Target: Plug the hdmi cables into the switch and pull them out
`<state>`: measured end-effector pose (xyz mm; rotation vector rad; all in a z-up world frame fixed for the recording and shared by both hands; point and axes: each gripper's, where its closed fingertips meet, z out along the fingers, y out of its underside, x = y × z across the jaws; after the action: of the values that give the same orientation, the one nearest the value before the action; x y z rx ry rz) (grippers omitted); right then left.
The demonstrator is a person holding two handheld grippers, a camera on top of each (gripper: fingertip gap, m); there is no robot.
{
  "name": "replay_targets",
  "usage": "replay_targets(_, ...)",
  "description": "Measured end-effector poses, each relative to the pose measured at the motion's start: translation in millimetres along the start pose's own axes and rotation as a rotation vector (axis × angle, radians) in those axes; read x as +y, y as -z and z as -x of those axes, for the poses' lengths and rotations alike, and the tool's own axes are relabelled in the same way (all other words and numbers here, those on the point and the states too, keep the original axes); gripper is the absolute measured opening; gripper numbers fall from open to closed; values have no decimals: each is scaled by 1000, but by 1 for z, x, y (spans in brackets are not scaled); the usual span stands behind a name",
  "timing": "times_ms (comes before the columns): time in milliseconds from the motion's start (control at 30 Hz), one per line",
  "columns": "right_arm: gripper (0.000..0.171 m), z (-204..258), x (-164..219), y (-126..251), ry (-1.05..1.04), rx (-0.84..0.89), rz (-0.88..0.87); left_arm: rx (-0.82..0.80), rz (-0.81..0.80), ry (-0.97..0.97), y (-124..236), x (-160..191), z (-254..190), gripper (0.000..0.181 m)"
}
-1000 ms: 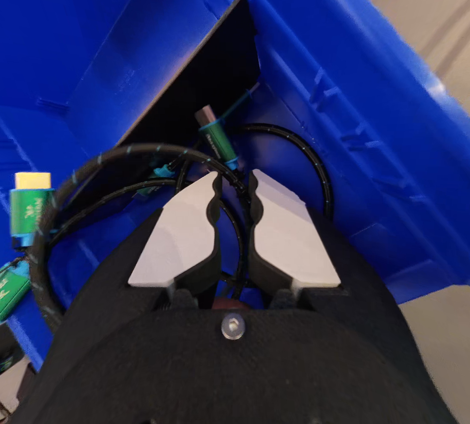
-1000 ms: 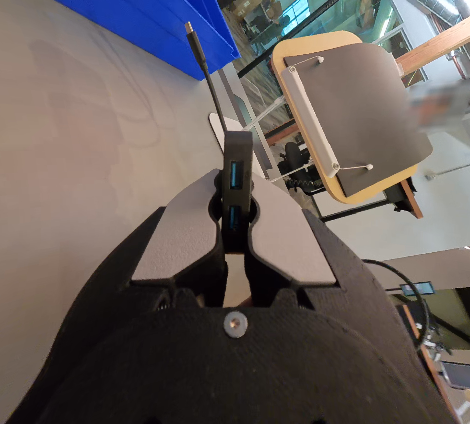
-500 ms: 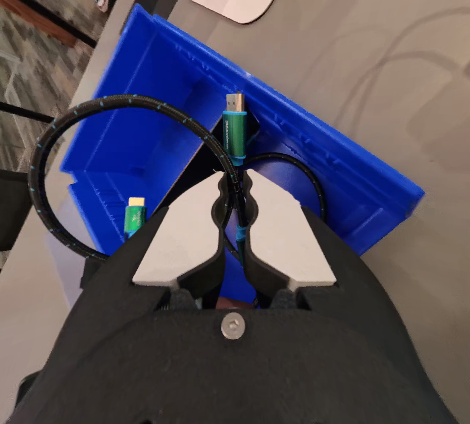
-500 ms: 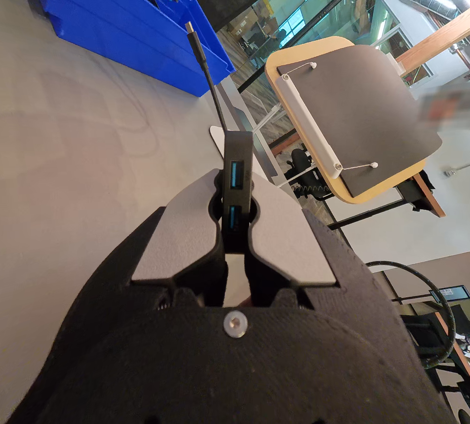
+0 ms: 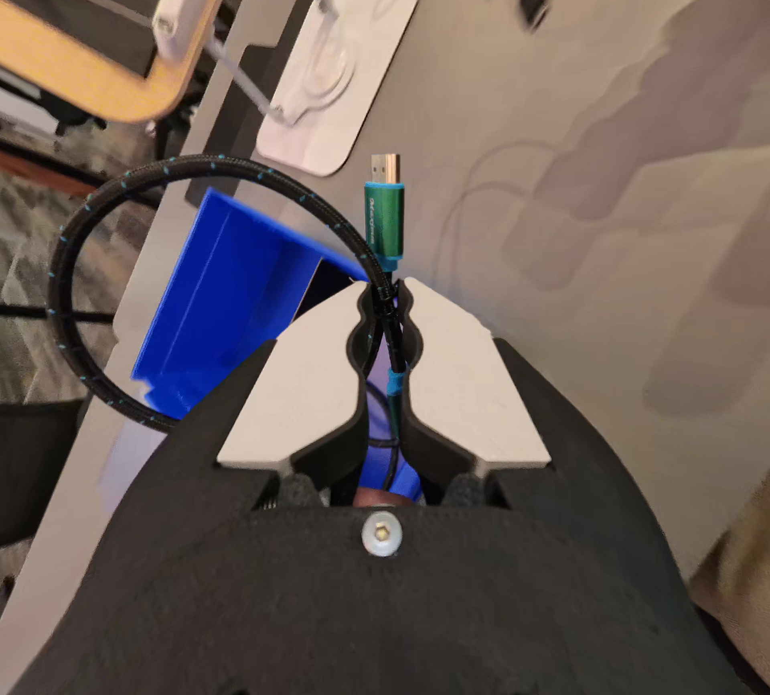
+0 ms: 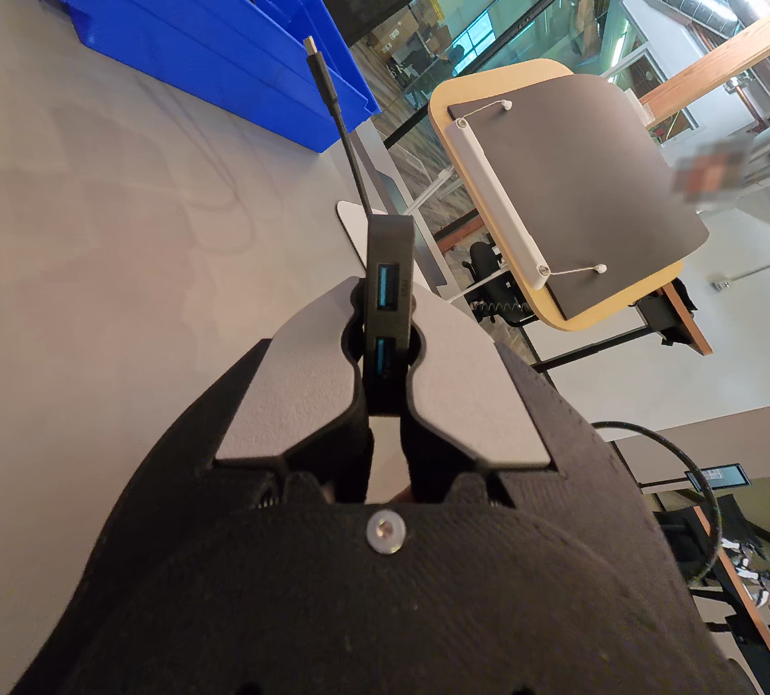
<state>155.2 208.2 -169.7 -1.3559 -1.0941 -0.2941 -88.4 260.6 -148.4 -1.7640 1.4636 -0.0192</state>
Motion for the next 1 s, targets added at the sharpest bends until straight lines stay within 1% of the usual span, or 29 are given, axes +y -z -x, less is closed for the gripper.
replay_targets(33, 13, -1, 0, 1, -1, 2, -1, 30, -19, -8, 3, -10, -9, 10)
replay_targets(200, 13, -3, 4, 6, -10, 17, 8, 240, -111, 7, 6, -57, -66, 10)
replay_targets(333, 13, -4, 8, 11, -19, 26, 16, 426, -170, 50, -1, -81, -111, 10)
replay_targets(367, 13, -5, 10, 12, -20, 29, 19, 510, -214, 86, 0, -88, -122, 11)
replay_targets(467, 13, -8, 12, 16, -29, 40, 25, 765, -413, 246, 14, -117, -143, 10)
replay_targets(500, 13, -9, 14, 17, -32, 45, 29, 831, -434, 308, 13, -121, -148, 10)
replay_targets(600, 13, -13, 18, 18, -44, 58, 42, 1015, -534, 436, 11, -126, -162, 10)
replay_targets(700, 14, -13, 22, 19, -47, 58, 54, 1149, -613, 625, 1, -124, -160, 10)
replay_targets(767, 14, -12, 23, 20, -47, 55, 58, 1128, -594, 727, -18, -114, -152, 10)
replay_targets(833, 14, -12, 24, 20, -48, 55, 58, 1137, -596, 823, -27, -106, -146, 10)
replay_targets(900, 14, -12, 24, 20, -48, 55, 58, 1117, -541, 848, -39, -92, -150, 10)
replay_targets(1000, 13, -12, 24, 20, -49, 54, 56, 1042, -489, 898, -50, -77, -147, 10)
